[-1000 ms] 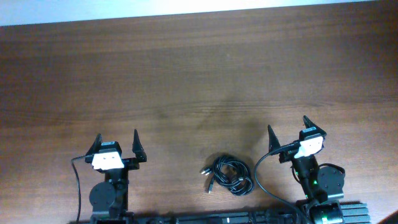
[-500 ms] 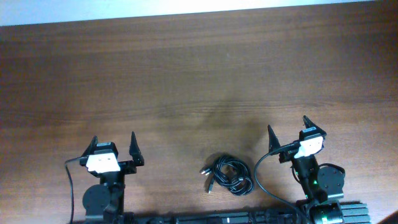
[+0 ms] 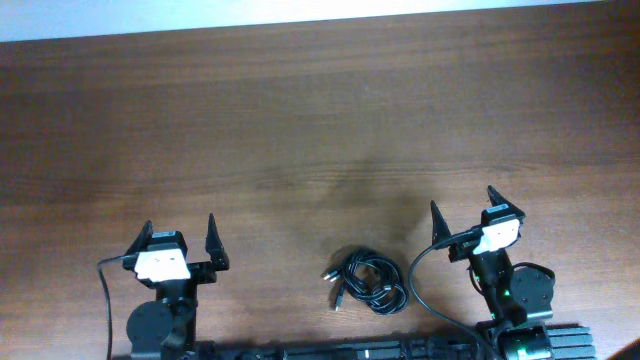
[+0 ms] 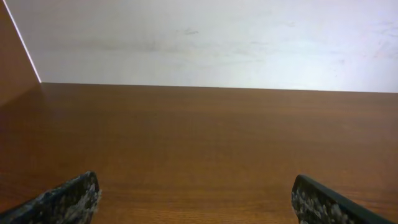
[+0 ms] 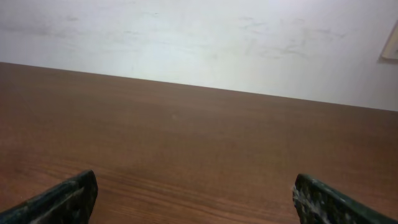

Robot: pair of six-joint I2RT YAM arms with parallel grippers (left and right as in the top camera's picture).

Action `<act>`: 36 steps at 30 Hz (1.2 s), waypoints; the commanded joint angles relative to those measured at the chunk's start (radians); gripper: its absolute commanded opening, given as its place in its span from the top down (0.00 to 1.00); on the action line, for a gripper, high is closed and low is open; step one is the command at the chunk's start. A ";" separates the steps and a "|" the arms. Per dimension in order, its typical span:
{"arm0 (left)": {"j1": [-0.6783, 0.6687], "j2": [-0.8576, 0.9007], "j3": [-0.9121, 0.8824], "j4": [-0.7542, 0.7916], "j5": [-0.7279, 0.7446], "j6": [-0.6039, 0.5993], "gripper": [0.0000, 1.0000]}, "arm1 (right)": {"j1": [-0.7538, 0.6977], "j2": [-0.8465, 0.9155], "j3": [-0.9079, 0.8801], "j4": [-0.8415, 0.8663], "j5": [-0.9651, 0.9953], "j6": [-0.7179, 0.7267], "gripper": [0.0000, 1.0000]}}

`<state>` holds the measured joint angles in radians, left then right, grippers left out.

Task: Untangle cables

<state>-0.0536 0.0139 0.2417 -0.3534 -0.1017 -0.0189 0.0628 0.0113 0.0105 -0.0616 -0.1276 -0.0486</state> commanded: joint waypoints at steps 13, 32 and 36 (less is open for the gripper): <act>0.006 0.243 0.143 -0.009 0.011 0.050 0.01 | 0.003 -0.002 -0.005 -0.006 0.005 0.002 0.01; 0.006 0.269 0.180 -0.030 0.019 0.051 0.01 | 0.003 -0.002 -0.005 -0.006 0.005 0.002 0.01; 0.006 0.269 0.205 -0.030 0.018 0.082 0.01 | 0.003 -0.002 -0.005 -0.006 0.005 0.002 0.01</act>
<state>-0.0528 0.2798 0.4080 -0.3851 -0.1009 0.0174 0.0628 0.0113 0.0105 -0.0616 -0.1276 -0.0486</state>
